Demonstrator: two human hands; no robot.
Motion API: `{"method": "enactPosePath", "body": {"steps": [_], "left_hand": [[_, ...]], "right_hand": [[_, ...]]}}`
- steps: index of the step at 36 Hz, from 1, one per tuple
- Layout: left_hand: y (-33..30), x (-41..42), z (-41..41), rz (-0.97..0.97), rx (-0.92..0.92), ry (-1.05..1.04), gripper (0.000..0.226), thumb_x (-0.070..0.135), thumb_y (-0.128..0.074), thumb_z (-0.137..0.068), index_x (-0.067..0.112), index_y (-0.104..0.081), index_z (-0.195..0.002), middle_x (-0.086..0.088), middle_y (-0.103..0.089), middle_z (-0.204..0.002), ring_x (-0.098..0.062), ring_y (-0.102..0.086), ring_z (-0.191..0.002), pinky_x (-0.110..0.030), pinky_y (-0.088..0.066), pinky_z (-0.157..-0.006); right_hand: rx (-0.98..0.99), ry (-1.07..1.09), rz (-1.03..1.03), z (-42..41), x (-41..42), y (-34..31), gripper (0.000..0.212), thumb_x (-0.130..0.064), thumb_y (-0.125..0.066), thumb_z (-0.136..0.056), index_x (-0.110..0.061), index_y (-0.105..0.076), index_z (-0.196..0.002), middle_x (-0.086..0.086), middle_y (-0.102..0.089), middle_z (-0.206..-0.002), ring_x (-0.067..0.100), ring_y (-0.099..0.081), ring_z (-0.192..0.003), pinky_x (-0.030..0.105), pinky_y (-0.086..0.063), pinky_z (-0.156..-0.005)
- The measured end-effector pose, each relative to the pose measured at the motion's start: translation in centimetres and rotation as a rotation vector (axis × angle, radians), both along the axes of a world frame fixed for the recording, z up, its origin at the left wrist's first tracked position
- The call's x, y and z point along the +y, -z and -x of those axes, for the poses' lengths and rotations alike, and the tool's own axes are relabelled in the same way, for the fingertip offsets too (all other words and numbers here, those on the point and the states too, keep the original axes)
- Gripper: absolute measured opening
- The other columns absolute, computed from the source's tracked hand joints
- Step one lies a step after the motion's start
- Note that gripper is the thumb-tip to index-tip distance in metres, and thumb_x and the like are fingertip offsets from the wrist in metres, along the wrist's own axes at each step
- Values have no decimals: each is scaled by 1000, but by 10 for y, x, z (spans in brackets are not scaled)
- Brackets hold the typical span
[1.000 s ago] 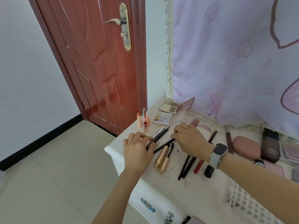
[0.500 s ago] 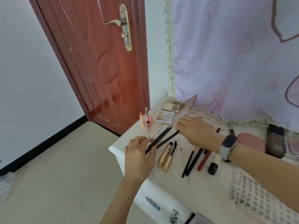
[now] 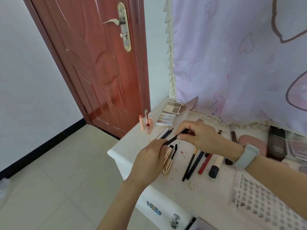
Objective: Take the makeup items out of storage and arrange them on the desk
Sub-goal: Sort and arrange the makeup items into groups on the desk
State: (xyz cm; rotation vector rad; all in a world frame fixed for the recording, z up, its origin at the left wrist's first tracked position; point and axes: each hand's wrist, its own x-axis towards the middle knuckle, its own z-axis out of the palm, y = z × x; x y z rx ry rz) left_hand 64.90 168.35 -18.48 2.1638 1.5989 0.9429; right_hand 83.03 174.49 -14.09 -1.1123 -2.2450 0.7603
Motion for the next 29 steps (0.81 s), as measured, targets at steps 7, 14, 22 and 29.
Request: {"method": "enactPosePath", "body": {"steps": [7, 14, 22, 29], "left_hand": [[6, -5, 5, -32, -59, -90, 17, 22, -50, -96, 21, -67, -96, 13, -53, -63, -6, -47, -55, -17, -33, -53], [9, -3, 15, 46, -103, -78, 15, 26, -53, -95, 27, -68, -95, 13, -49, -57, -11, -44, -55, -21, -32, -53], [13, -4, 17, 111, -160, -56, 19, 37, -52, -93, 39, -61, -76, 15, -48, -53, -6, -42, -51, -17, -30, -52], [12, -4, 18, 128, -123, -120, 35, 51, -49, -89, 44, -49, -55, 15, -43, -48, -8, -39, -50, -17, -25, -47]], "right_hand": [[83, -38, 120, 7, -6, 5, 7, -15, -61, -89, -21, -64, -88, -14, -60, -71, -6, -54, -63, 8, -40, -60], [61, -47, 104, 9, -6, 8, 19, -14, -56, -91, -30, -59, -81, -6, -60, -68, 3, -52, -56, 15, -43, -55], [37, -86, 13, 12, -11, 10, 8, -7, -56, -90, -8, -63, -87, -14, -54, -64, -2, -52, -61, 8, -38, -60], [50, -94, -19, 14, -14, 15, 8, -6, -57, -90, -8, -64, -87, -21, -55, -63, 0, -52, -65, 9, -39, -62]]}}
